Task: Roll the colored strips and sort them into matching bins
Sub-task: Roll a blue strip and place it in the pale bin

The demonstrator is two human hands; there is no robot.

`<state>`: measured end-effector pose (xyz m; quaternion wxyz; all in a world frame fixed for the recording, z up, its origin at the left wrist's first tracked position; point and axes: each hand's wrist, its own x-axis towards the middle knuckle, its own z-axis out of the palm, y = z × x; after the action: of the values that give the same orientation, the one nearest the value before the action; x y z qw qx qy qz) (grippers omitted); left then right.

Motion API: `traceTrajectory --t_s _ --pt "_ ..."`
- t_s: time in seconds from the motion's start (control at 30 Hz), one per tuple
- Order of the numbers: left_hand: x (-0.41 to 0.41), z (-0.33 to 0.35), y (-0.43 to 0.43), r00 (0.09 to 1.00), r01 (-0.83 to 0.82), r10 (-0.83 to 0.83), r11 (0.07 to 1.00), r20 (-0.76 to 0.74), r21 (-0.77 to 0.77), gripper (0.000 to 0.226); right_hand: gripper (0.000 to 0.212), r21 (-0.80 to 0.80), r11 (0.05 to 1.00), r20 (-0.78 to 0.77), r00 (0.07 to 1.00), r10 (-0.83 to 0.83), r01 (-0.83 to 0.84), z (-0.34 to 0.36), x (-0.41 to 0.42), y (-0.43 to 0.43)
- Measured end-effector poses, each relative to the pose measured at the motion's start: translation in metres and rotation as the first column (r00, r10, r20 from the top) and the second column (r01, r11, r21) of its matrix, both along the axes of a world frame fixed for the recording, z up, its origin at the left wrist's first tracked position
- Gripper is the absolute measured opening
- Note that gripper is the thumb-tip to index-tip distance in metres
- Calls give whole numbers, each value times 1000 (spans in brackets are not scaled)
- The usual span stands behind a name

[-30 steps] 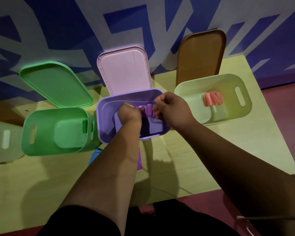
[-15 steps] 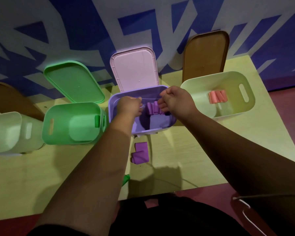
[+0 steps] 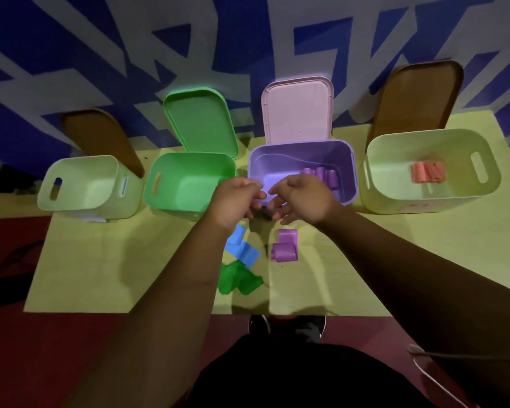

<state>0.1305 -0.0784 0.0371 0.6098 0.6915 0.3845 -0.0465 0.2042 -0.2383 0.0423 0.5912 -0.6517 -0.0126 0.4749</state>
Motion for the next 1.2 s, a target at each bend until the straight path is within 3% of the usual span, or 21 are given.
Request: traceTrajectory --t_s 0.23,0.33,0.4,0.53,0.7,0.83,0.97,1.03,1.2 --pt "-76 -37 43 981 -50 53 999 -185 21 16 26 -225 912 39 932 360 -343 -49 -59 34" --pt "-105 -67 51 971 -57 59 998 -233 15 12 18 -395 856 39 925 378 -333 -72 -75 48" --pt "-117 -85 54 973 -22 43 995 -225 93 12 22 -536 791 174 879 445 -294 -82 -89 55" --pt "-125 -101 53 964 230 -167 914 -207 334 45 38 -588 767 184 880 438 -259 -100 -107 69" --pt "-119 -117 57 961 277 -255 872 -109 404 63 38 -645 747 282 858 429 -161 -111 -117 78" --pt "-119 -132 60 893 450 -390 754 -226 478 74 30 -640 757 302 861 409 -135 -120 -121 78" --pt "-128 -132 65 843 537 -393 658 -367 528 57 22 -632 764 326 851 413 -128 -120 -125 78" --pt "-133 -129 66 851 525 -375 622 -367 581 46 19 -622 775 335 858 390 -110 -116 -125 78" --pt "-132 -112 68 933 358 -299 723 -200 590 34 16 -626 777 353 864 359 -67 -105 -123 75"
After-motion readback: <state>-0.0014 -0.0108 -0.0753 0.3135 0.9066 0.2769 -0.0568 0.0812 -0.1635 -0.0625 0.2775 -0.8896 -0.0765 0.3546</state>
